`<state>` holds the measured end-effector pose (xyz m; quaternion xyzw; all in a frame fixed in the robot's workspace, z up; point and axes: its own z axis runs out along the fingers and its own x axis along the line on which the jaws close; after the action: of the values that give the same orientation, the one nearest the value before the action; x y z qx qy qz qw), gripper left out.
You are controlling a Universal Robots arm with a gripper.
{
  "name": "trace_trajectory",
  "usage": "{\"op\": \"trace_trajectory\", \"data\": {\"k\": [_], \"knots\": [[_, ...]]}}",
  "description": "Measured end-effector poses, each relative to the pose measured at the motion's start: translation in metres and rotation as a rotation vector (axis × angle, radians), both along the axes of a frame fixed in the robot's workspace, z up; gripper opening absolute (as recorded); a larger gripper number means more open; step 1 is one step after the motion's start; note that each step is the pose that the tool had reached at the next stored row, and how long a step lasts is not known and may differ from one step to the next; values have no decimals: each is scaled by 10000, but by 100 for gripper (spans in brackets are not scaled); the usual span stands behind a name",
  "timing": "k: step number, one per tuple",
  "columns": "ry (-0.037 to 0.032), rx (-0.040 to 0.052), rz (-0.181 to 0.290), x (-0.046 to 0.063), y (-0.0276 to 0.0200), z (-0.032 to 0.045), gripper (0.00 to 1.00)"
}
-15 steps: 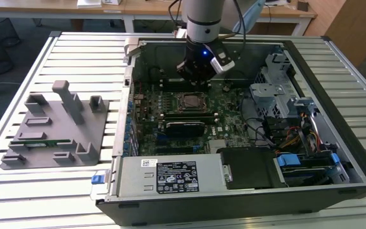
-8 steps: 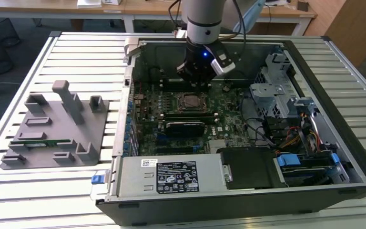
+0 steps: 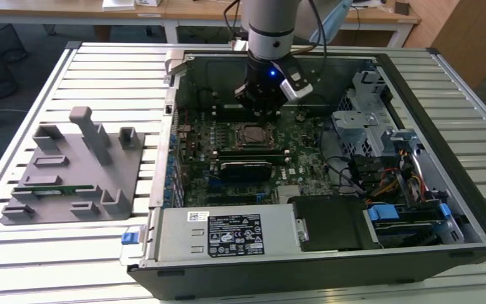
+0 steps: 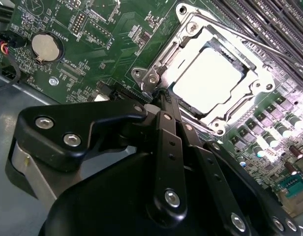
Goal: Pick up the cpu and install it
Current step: 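Install the second cpu locking lever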
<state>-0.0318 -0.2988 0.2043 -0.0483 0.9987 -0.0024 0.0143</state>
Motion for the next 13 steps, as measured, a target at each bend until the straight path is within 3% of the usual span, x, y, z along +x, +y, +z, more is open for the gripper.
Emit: {"op": "trace_trajectory", "data": {"k": [5,13], "knots": [[0,-1,0,0,-37,0,11],[1,-1,0,2,-151,-1,11]]}}
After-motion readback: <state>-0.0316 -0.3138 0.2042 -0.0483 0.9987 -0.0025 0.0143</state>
